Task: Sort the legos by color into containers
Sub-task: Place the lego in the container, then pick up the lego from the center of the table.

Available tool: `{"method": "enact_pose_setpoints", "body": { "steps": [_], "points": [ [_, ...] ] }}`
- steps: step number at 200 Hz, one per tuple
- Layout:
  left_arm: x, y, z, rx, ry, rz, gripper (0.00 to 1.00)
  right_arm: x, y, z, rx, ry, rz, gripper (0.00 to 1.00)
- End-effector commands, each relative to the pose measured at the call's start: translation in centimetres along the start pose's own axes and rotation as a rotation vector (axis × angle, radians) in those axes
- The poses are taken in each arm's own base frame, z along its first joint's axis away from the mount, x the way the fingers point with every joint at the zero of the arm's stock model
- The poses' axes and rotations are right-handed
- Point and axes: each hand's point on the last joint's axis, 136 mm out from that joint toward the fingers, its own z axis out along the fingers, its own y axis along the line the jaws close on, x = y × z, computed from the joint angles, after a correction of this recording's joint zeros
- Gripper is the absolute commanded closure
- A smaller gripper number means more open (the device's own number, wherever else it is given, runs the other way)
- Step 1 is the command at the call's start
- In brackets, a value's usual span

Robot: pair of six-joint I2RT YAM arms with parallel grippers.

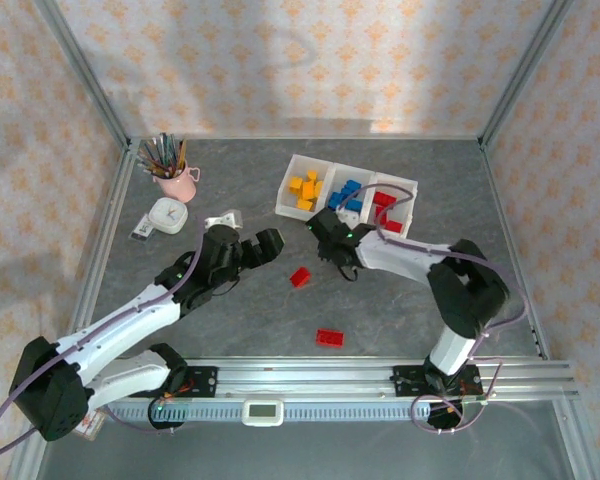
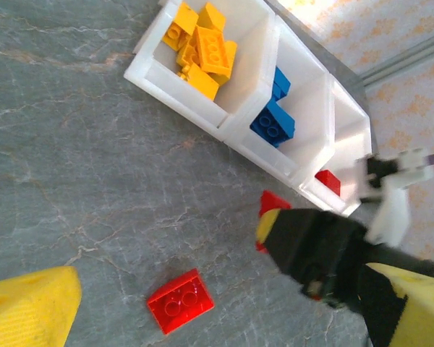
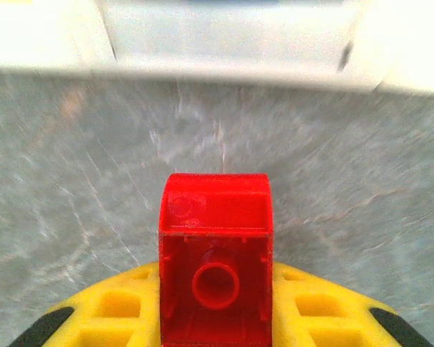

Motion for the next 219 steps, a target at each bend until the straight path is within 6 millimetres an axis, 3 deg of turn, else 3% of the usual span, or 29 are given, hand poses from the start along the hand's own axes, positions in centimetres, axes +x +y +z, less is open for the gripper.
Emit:
{"method": "enact_pose_setpoints", "body": {
  "steps": [1, 36, 64, 101, 119, 131, 160, 193, 219],
  "points": [
    [-1.4, -2.6, 0.1, 0.072, -0.008, 0.037, 0.01, -3.5, -2.3, -2.7, 0.024, -0.083, 0.012, 0.7],
    [-1.3, -4.1, 1.8, 0.104, 0.038, 0.058, 0.01, -8.7, -6.6, -3.5, 0.071, -0.16, 0.081, 0.69],
    [-1.7, -5.6, 2.9, 0.146, 0.048, 0.061, 0.01, -12.2, -9.4, -1.8, 0.113, -0.171, 0.127, 0.68],
    [-2.2, -7.0, 4.2, 0.165, 0.061, 0.069, 0.01, -15.6, -10.5, 1.3, 0.132, -0.165, 0.142, 0.62],
    [-2.4, -7.6, 4.4, 0.177, 0.06, 0.076, 0.01, -17.0, -10.4, 1.5, 0.15, -0.186, 0.134, 0.49],
    [-2.7, -7.8, 4.3, 0.179, 0.057, 0.079, 0.01, -17.6, -10.4, 1.2, 0.155, -0.197, 0.132, 0.45],
    [-2.9, -7.7, 4.0, 0.174, 0.044, 0.083, 0.01, -17.6, -9.6, -0.1, 0.104, -0.2, 0.123, 0.41],
    [-3.1, -7.1, 3.1, 0.158, 0.02, 0.078, 0.01, -15.5, -8.3, -1.5, 0.03, -0.175, 0.085, 0.38],
    [-3.2, -6.0, 2.3, 0.133, -0.009, 0.068, 0.01, -13.2, -6.0, -3.0, -0.037, -0.15, 0.025, 0.35]
  ]
}}
